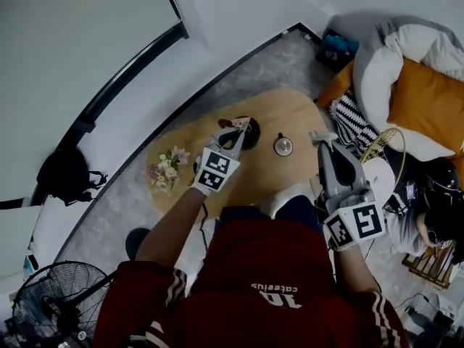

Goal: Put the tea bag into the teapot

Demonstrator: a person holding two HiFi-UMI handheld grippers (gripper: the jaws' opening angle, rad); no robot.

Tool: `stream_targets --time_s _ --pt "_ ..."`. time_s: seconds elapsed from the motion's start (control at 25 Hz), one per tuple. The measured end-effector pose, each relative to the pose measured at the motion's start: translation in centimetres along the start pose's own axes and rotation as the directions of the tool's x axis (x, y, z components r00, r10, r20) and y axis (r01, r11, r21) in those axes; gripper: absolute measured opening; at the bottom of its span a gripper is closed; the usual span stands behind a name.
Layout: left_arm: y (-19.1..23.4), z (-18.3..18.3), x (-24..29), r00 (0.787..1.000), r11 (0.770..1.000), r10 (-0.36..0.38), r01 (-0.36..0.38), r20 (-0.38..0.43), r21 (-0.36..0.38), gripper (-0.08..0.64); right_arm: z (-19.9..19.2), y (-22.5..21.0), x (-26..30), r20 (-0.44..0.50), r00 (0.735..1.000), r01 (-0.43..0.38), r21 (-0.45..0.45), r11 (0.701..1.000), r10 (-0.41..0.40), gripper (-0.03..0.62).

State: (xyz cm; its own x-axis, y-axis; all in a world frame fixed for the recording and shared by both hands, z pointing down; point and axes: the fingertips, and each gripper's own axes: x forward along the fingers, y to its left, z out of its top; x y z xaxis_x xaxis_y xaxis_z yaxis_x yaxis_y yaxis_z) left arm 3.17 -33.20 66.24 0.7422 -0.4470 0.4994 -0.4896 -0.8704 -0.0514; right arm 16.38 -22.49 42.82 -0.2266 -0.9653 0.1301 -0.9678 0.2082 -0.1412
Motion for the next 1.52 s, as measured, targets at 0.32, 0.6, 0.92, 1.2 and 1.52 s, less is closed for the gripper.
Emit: stream_targets --time_s 0.32,0.6,0.92,1.2,1.52 --pt "1.5 -6.2 5.6 0.994 0.999 -0.013 0.008 -0.109 -0.050 0.003 -1.6 -1.2 -0.3 -0.048 0.998 0.051 -0.005 0.999 -0.051 0.003" --pt "2.0 -9.3 8.5 0.981 0.998 -0.024 0.011 -0.192 -0.070 0.003 -2.1 -2.3 -0.7 -0.060 0.994 0.090 -0.004 0.996 -0.090 0.003" --pt "2.2 -10.3 9.3 0.978 0.998 -0.031 0.018 -0.206 -0.064 0.027 -2.4 -2.5 -0.8 -0.067 0.993 0.102 -0.012 0.995 -0.102 0.003" --pt "2.5 -10.0 9.0 0.981 0.997 -0.030 0.016 -0.194 -0.073 0.098 -2.4 -2.2 -0.4 -0.068 0.993 0.094 -0.010 0.995 -0.095 0.003" --pt "2.3 -8.2 7.3 0.986 0.996 -0.020 0.005 -0.168 -0.089 0.100 -0.9 -1.4 -0.1 -0.066 0.996 0.065 -0.018 0.998 -0.066 0.003"
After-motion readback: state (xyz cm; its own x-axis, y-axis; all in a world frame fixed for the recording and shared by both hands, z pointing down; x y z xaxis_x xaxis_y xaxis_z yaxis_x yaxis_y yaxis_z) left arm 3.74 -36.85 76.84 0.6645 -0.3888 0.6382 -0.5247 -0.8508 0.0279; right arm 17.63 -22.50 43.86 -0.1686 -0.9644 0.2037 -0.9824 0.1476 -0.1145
